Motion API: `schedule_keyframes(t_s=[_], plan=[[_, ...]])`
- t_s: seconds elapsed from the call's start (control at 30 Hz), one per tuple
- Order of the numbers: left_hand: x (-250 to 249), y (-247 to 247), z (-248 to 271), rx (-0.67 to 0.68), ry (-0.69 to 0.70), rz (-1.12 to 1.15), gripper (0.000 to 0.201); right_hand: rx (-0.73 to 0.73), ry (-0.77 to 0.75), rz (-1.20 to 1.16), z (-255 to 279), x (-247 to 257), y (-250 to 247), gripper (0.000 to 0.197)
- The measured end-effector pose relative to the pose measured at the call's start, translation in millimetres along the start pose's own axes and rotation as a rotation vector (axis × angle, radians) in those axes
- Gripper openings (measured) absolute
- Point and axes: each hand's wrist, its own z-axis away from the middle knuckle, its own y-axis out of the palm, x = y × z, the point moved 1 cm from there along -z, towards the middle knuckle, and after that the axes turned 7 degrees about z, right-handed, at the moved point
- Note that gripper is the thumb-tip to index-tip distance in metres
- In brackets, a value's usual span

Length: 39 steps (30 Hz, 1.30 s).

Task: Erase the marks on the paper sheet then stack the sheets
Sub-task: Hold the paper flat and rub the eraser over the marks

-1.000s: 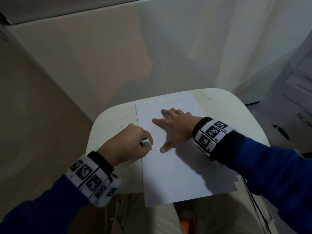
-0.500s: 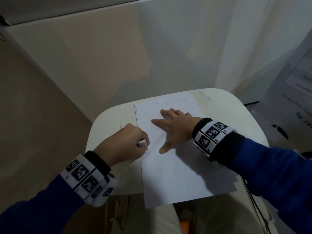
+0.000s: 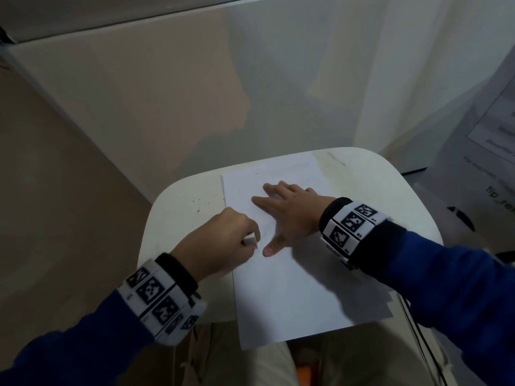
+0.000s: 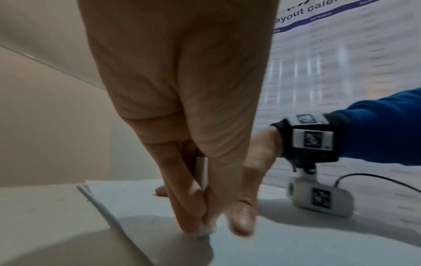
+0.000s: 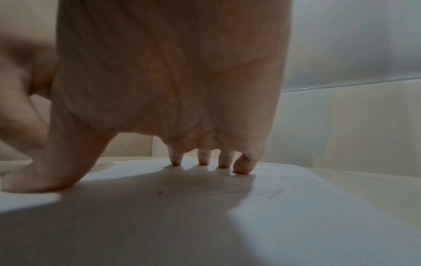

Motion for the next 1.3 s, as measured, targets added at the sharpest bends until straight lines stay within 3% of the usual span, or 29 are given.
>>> schedule_keyframes(t_s=[0.2, 0.33, 0.53, 0.8, 1.03, 1.2, 1.3], plan=[[-0.1, -20.9, -32.5, -0.171, -0.042, -0.01, 0.015, -0.018, 0.004, -0.006, -0.6, 1.0, -1.0, 0.12], [-0.2, -8.6, -26.1, -0.16, -0.072, -0.002, 0.018, -0.02, 0.001, -0.013, -0.6, 0.1, -0.3, 0.124], [-6.2, -1.2, -4.8, -0.038, -0.01, 0.004, 0.02, -0.014, -0.015, -0.017, 2.2, 0.4, 1.5, 0.126], [1.3, -11.1, -30.3, -0.191, -0.076, -0.028, 0.016, -0.039, -0.016, -0.032, 1.6, -0.1, 2.9, 0.127], [-9.7, 6.2, -3.9, -0.031, -0.005, 0.018, 0.021, -0.012, -0.021, -0.049, 3.5, -2.5, 2.7, 0.128], [-1.2, -10.0, -24.9, -0.202, -0.069, 0.002, 0.019, -0.004, -0.013, -0.047, -0.1, -2.2, 3.3, 0.131], [-0.2, -9.8, -26.7, -0.21, -0.089, -0.009, 0.019, -0.005, -0.013, -0.053, 0.4, -1.9, 3.9, 0.131]])
